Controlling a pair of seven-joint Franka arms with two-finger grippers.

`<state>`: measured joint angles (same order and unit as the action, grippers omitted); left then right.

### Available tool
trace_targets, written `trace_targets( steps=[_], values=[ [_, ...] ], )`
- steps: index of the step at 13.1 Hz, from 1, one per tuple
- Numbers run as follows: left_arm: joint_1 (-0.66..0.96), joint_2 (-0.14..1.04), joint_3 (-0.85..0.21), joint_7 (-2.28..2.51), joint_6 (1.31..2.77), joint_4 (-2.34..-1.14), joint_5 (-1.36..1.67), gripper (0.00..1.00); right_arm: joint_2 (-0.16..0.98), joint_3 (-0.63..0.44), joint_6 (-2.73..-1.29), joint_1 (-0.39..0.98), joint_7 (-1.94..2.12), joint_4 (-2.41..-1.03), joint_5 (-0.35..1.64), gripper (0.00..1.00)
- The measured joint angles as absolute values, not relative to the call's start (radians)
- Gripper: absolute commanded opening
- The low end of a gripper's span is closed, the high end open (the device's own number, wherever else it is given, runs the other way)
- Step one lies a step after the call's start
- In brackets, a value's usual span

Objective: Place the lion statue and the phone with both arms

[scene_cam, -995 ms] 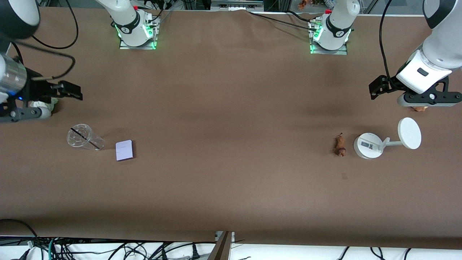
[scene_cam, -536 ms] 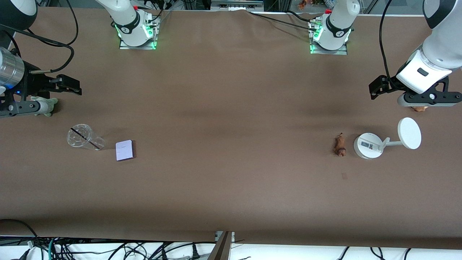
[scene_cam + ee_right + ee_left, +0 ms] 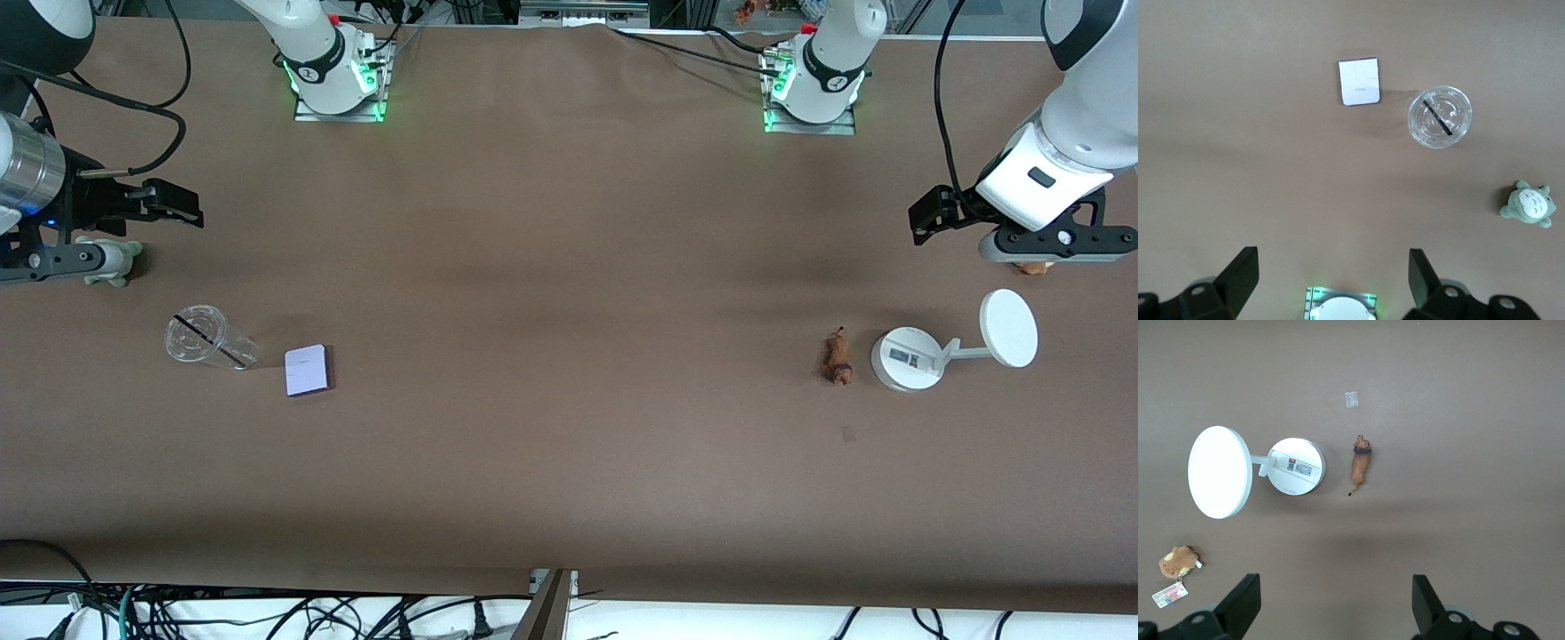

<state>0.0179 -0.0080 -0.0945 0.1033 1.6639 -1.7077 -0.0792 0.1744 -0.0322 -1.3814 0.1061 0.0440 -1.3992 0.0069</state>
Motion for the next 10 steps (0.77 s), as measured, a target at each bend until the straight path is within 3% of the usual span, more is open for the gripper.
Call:
trace_targets(
  steps=[5,10],
  values=[
    [0.018,-0.008,-0.094,0.103,1.664,-1.708,-0.079,1.00,0.026,-0.032,-1.468,0.106,0.044,-1.621,0.007,1.00],
    [0.018,-0.008,-0.094,0.103,1.664,-1.708,-0.079,1.00,0.012,-0.035,-1.480,0.105,0.044,-1.648,0.007,1.00]
  ],
)
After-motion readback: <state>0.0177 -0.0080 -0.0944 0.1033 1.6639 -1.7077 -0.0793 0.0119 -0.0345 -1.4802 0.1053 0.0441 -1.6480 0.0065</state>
